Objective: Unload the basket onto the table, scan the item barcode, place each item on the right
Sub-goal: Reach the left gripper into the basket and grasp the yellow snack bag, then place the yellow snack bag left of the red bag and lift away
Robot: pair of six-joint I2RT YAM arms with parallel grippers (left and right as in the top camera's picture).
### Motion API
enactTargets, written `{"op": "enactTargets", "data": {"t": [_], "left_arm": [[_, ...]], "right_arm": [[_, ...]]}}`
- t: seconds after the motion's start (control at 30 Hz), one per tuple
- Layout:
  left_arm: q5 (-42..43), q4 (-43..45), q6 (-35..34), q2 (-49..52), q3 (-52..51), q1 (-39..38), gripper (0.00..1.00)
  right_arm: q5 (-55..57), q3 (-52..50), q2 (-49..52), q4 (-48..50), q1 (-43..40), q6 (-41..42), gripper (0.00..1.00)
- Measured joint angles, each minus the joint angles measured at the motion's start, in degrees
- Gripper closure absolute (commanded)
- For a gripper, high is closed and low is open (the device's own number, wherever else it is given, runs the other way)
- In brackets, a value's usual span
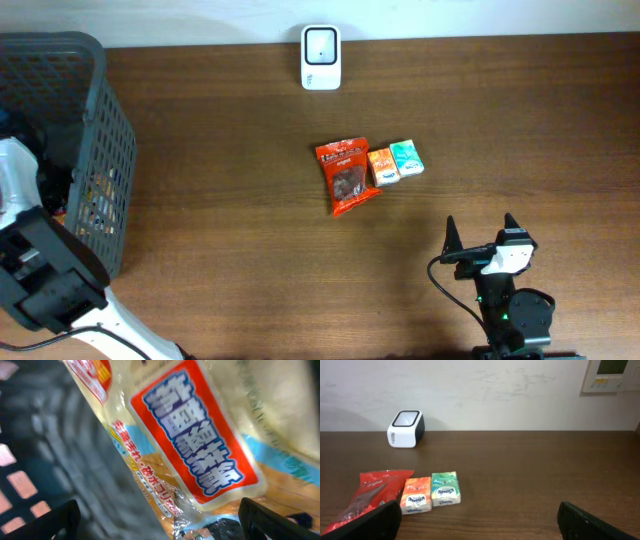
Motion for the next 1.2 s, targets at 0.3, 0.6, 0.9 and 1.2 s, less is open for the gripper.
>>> {"op": "enactTargets", "data": {"t": [0.3, 0.6, 0.9, 1.2], "left_arm": [[1.5, 15.4, -1.4, -1.9, -11.3, -0.3, 1.0], [3.9, 13.1, -0.7, -3.9, -11.7, -0.1, 1.0], [18.6, 16.0, 3.3, -39.8, -5.4, -4.0, 1.0], [24.7, 15.4, 14.1, -37.2, -5.6, -42.4, 1.0]], "right_arm": [[0.0, 0.0, 0.0, 0.0, 0.0, 0.0, 0.01], [0.0, 0.0, 0.0, 0.0, 0.0, 0.0, 0.02], [0.0, 0.0, 0.0, 0.0, 0.0, 0.0, 0.01], [0.0, 0.0, 0.0, 0.0, 0.0, 0.0, 0.02]]}}
